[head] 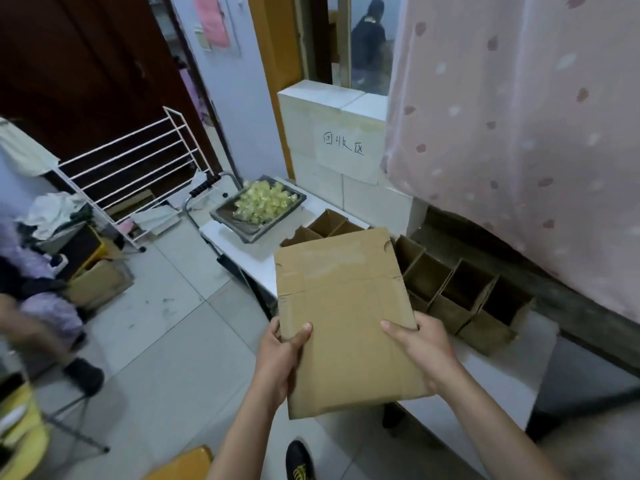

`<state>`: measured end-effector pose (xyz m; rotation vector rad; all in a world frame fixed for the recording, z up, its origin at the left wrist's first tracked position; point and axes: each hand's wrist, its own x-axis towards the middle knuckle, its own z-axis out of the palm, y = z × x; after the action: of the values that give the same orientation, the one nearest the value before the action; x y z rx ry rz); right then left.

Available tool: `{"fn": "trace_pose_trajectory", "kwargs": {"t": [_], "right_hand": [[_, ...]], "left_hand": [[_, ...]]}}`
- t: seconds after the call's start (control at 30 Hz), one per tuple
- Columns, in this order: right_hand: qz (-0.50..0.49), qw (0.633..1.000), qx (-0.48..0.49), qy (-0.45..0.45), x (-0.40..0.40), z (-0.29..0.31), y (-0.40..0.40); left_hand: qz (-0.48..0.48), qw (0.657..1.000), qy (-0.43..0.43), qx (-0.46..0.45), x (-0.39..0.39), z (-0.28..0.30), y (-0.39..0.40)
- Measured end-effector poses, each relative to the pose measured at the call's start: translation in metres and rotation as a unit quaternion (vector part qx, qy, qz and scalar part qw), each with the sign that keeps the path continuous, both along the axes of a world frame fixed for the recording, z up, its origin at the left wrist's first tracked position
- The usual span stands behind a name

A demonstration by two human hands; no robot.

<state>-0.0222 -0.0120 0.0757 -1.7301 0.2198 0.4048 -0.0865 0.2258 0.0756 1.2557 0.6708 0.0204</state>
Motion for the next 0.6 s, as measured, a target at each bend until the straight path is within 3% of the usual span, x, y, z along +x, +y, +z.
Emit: {"fn": "trace_pose_trajectory", "kwargs": {"t": [0.27, 0.6], "right_hand": [[0.037, 0.998, -0.031, -0.040, 0.057, 0.007, 0.126], [-0.011, 1.000, 0.007, -0.006, 0.108, -0.004, 0.245]], "left_hand": [[0.011, 0.999, 0.005, 0.029, 0.049, -0.006, 0.125], [0.009, 0.996, 0.012, 0.085, 0.116, -0.002, 0.243]]}}
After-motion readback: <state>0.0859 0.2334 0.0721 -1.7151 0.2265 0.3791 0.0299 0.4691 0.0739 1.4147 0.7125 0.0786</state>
